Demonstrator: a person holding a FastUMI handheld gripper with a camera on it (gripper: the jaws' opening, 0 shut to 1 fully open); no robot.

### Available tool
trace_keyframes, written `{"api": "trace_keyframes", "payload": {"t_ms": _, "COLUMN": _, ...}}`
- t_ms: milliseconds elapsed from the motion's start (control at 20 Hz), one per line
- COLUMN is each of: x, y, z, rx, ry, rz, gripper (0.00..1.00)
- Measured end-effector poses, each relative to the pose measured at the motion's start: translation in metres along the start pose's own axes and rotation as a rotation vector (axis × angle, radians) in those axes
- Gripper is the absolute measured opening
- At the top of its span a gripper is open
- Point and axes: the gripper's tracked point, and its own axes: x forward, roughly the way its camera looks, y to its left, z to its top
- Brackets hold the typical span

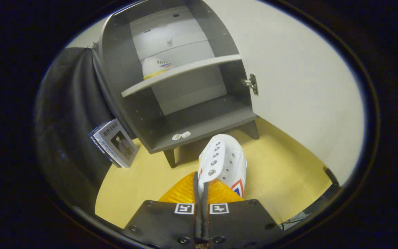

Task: Open the shoe cabinet door, grab the shoes and put them into the shoe cabinet, then close the shoe cabinet door.

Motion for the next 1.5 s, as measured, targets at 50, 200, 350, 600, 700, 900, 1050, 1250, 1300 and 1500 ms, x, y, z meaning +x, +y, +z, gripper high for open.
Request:
{"api": "trace_keyframes", "payload": {"t_ms": 50, "x": -0.003, "y": 0.003, "z": 0.014, "rx": -0.008, "ry": -0.011, "rz": 0.0, "gripper": 0.02}}
{"api": "trace_keyframes", "payload": {"t_ms": 200, "x": -0.01, "y": 0.008, "z": 0.056, "rx": -0.026, "ry": -0.038, "rz": -0.027, "gripper": 0.02}}
{"api": "trace_keyframes", "payload": {"t_ms": 350, "x": -0.016, "y": 0.011, "z": 0.1, "rx": -0.017, "ry": -0.06, "rz": -0.04, "gripper": 0.02}}
{"api": "trace_keyframes", "payload": {"t_ms": 600, "x": -0.013, "y": 0.016, "z": 0.167, "rx": -0.059, "ry": -0.105, "rz": -0.048, "gripper": 0.02}}
{"api": "trace_keyframes", "payload": {"t_ms": 700, "x": -0.008, "y": 0.021, "z": 0.19, "rx": -0.084, "ry": -0.125, "rz": -0.044, "gripper": 0.02}}
{"api": "trace_keyframes", "payload": {"t_ms": 900, "x": 0.008, "y": 0.033, "z": 0.248, "rx": -0.134, "ry": -0.175, "rz": -0.021, "gripper": 0.02}}
{"api": "trace_keyframes", "payload": {"t_ms": 1050, "x": 0.027, "y": 0.04, "z": 0.278, "rx": -0.151, "ry": -0.196, "rz": -0.001, "gripper": 0.02}}
{"api": "trace_keyframes", "payload": {"t_ms": 1250, "x": 0.061, "y": 0.049, "z": 0.303, "rx": -0.197, "ry": -0.204, "rz": 0.02, "gripper": 0.02}}
{"api": "trace_keyframes", "payload": {"t_ms": 1300, "x": 0.07, "y": 0.05, "z": 0.306, "rx": -0.202, "ry": -0.2, "rz": 0.026, "gripper": 0.02}}
{"api": "trace_keyframes", "payload": {"t_ms": 1500, "x": 0.107, "y": 0.055, "z": 0.316, "rx": -0.235, "ry": -0.173, "rz": 0.036, "gripper": 0.02}}
